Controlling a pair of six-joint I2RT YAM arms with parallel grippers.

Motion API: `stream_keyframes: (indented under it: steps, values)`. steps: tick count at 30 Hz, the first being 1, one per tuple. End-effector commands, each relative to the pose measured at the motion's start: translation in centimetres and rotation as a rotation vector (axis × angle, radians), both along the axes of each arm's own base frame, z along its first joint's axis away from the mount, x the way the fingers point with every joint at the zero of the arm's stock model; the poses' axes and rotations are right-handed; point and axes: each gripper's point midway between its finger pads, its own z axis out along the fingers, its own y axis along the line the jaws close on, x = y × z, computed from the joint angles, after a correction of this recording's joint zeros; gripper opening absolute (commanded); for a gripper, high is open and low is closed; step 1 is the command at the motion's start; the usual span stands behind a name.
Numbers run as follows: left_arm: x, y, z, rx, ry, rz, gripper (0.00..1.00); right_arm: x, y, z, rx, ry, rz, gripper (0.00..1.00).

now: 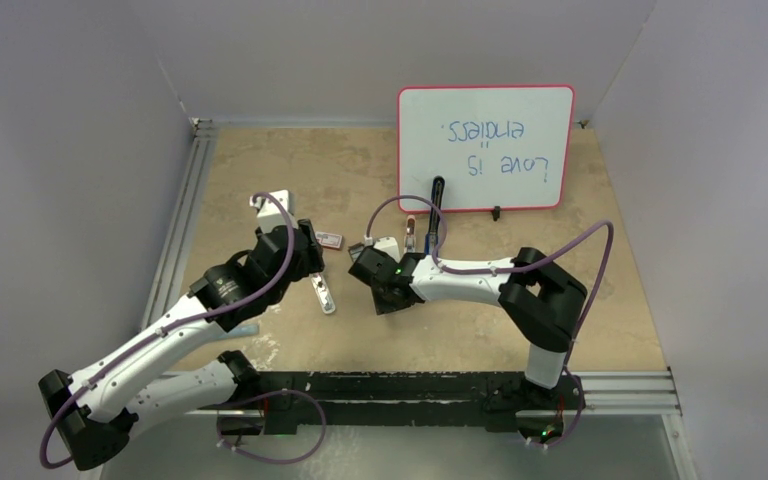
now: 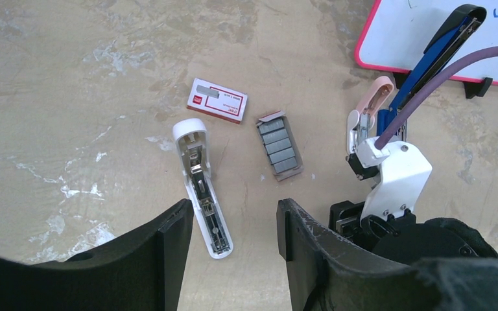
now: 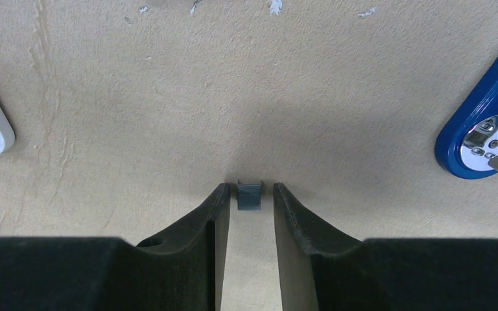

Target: Load the staples into the stapler

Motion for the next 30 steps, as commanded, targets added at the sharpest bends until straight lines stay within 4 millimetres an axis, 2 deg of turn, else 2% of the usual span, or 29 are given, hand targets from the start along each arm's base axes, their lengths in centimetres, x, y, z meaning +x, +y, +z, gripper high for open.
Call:
stream_keyframes:
  steps: [1, 13, 22, 27, 30]
  values:
    - [0.6, -0.4, 1.6, -0.033, -0.046, 0.007, 0.50, 0.4, 0.2, 0.2, 0.003, -0.012, -0.034, 0.33]
    - [0.6, -0.4, 1.5, -0.032, -0.045, 0.007, 0.51, 1.2, 0.3, 0.2, -0.011, -0.043, -0.046, 0.31]
    - [0.6, -0.5, 1.5, -0.034, -0.044, 0.006, 0.50, 1.1, 0.0, 0.3, -0.015, -0.043, -0.050, 0.22]
    - [0.6, -0.5, 1.4, -0.032, -0.040, 0.004, 0.50, 2.4, 0.6, 2.0, 0.023, -0.113, -0.066, 0.20]
    - [0.6, -0.5, 1.5, -0.034, -0.043, 0.005, 0.50, 4.0, 1.8, 4.3, 0.085, -0.204, -0.066, 0.20]
